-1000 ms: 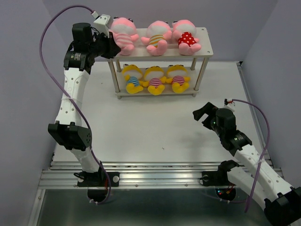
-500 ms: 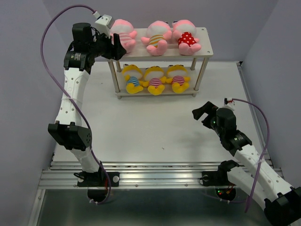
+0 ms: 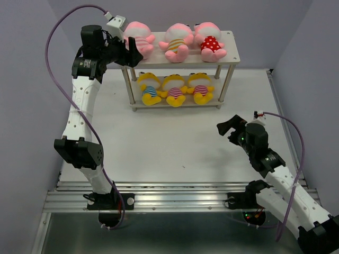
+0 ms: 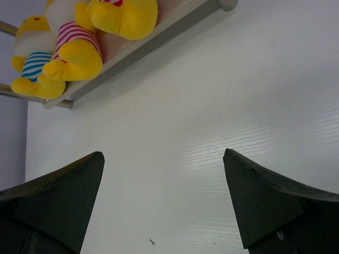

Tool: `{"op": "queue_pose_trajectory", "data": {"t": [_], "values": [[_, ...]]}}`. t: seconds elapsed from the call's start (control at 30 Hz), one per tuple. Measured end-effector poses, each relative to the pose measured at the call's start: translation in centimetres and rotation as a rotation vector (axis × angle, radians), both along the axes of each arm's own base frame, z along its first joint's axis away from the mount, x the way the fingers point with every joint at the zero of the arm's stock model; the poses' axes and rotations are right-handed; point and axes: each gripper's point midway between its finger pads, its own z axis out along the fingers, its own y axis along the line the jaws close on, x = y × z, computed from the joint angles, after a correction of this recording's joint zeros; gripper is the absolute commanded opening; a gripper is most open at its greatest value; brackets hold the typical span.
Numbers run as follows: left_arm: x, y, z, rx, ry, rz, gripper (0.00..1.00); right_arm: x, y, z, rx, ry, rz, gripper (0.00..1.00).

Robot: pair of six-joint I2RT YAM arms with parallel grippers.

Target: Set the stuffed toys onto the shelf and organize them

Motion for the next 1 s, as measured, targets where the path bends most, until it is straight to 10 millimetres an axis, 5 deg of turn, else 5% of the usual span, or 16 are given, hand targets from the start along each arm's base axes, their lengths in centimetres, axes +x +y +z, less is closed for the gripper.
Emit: {"op": "queue_pose_trajectory", "data": {"t": [0.1, 0.23, 0.4, 0.77, 0.93, 1.0], "values": [[0.2, 0.2, 0.2, -0.004, -0.006, 0.014, 0.94, -0.1, 0.0, 0.2, 0.004, -0.008, 0.000, 1.00], [0.5, 0.3, 0.7, -0.008, -0.023, 0.028, 0.92, -0.1, 0.0, 0.3, 0.005, -0.010, 0.000, 1.00], [0.8, 0.3, 1.2, -0.014, -0.046, 0.034, 0.69, 0.0, 0.0, 0.0, 0.002, -0.001, 0.000, 1.00], [0.6, -0.1, 1.7, 0.001, -0.083, -0.013, 0.37, 0.0, 0.0, 0.0, 0.002, 0.000, -0.001, 1.00], [0.5, 0.1, 1.7, 0.023, -0.105, -0.044, 0.00, -0.1, 0.0, 0.4, 0.014, -0.012, -0.004, 1.00], [0.5, 0.2, 1.7, 0.032, -0.115, -0.057, 0.00, -0.1, 0.0, 0.5, 0.017, -0.015, -0.004, 1.00]]}}
